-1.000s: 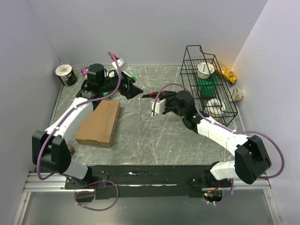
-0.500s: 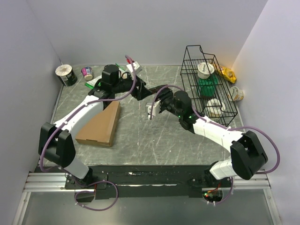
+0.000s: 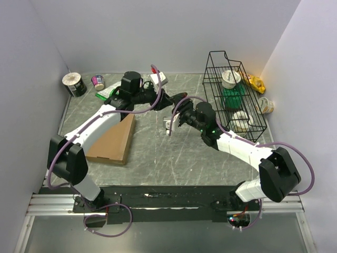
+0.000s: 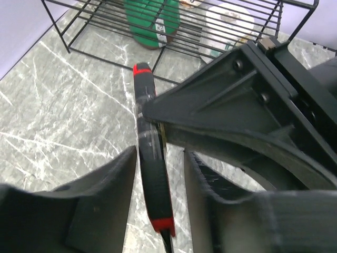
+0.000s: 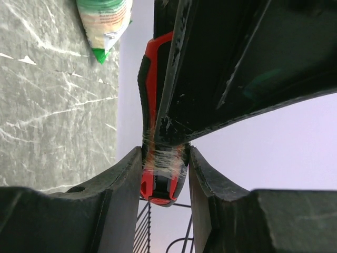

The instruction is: Unpack the express box

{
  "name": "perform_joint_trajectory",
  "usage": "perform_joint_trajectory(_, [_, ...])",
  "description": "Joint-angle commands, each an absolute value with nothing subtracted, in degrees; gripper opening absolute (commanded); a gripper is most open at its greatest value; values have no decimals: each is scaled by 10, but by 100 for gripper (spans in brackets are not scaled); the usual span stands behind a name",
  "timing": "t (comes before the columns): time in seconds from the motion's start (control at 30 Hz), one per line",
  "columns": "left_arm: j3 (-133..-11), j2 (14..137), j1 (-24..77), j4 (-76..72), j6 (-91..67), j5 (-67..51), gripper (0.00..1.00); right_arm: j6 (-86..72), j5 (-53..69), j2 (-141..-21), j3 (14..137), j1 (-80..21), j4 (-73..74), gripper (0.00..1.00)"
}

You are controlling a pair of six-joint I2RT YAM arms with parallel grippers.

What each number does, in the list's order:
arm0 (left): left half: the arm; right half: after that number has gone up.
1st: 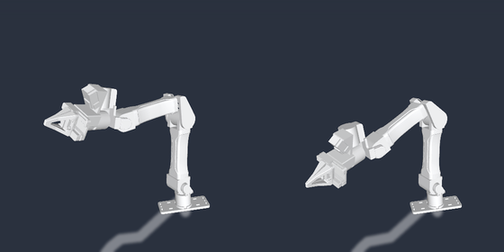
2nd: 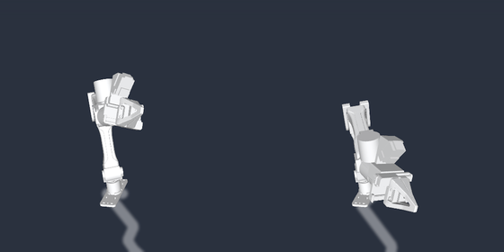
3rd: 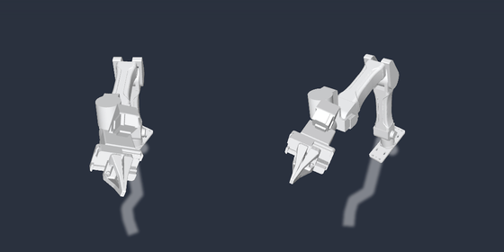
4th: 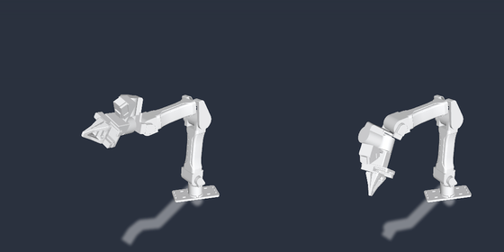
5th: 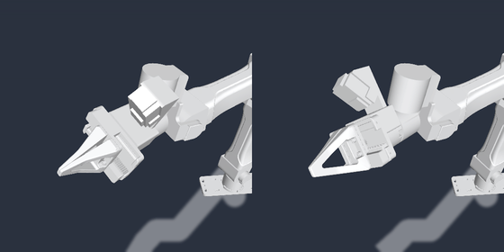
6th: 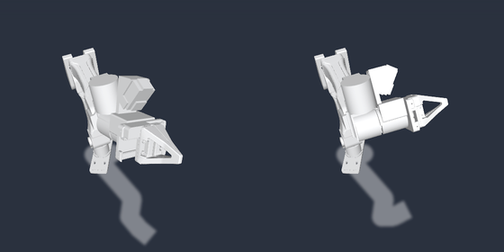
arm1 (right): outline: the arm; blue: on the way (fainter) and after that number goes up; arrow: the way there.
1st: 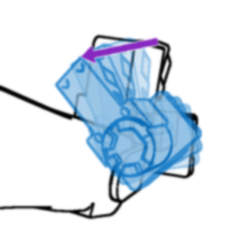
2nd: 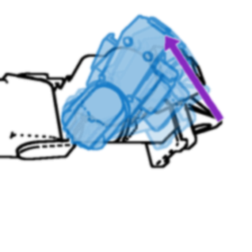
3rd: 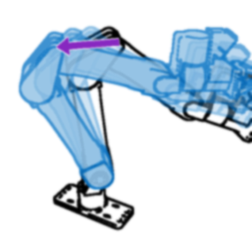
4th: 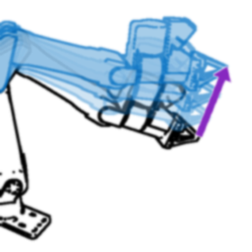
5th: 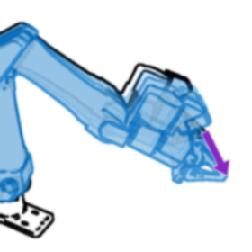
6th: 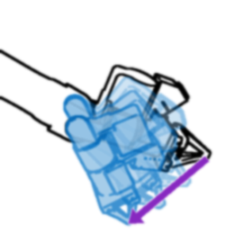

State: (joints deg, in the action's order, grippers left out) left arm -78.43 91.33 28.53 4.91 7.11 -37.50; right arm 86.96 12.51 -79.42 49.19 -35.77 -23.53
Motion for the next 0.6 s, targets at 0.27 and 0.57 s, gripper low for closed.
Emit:
perform_joint_trajectory(0.27, [-881, 955, 280, 97, 123, -441, 1, 840, 171, -755, 509, -350, -280, 4])
perform_joint_trajectory(0.57, [-845, 926, 167, -77, -101, -519, 1, 402, 326, -769, 832, -211, 151, 83])
